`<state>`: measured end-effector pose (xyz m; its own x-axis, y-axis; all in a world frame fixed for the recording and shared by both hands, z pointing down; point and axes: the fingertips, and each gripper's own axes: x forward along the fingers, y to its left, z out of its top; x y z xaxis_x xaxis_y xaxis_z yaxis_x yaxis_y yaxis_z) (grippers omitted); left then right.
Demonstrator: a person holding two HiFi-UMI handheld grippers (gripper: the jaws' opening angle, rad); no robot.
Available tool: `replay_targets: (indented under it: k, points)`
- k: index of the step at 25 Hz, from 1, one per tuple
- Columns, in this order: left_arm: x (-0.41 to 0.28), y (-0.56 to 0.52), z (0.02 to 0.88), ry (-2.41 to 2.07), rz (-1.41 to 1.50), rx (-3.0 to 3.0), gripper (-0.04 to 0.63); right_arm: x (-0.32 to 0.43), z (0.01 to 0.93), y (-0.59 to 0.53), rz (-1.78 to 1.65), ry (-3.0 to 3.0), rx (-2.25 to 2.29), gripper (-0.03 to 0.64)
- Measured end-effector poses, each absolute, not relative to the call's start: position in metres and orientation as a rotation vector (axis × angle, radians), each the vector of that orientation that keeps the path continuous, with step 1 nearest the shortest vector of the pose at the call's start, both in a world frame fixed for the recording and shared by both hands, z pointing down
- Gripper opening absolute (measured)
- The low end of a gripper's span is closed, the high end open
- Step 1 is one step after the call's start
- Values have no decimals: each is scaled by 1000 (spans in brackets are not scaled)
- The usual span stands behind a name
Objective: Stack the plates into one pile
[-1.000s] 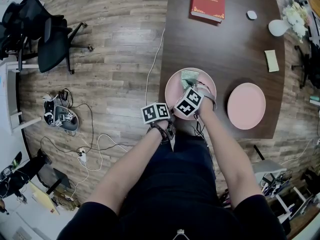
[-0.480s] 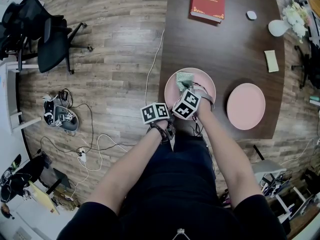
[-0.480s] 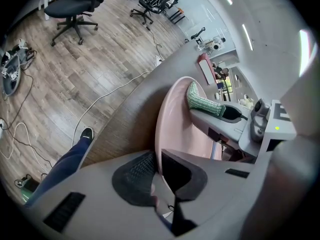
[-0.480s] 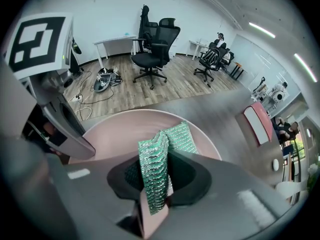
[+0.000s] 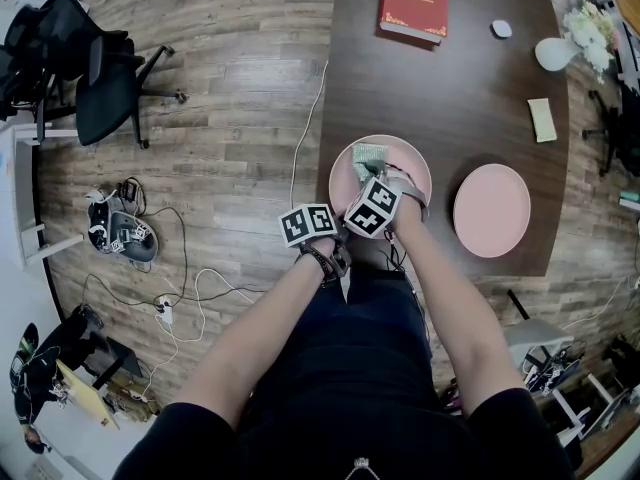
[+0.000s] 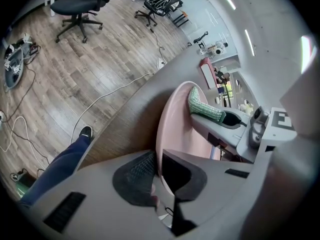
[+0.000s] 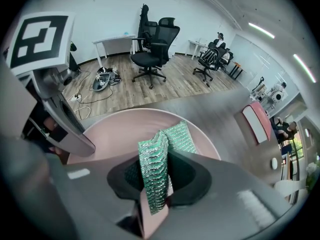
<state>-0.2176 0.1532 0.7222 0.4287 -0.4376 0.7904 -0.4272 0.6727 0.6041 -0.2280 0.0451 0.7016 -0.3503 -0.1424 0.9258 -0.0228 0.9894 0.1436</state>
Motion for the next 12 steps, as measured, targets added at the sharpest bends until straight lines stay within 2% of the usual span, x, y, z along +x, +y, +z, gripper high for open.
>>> replay_targets:
  k: [12]
  points:
    - [-218,157,723,-1183,-72,852,12,-217,707,31,-157,-1895,170,89]
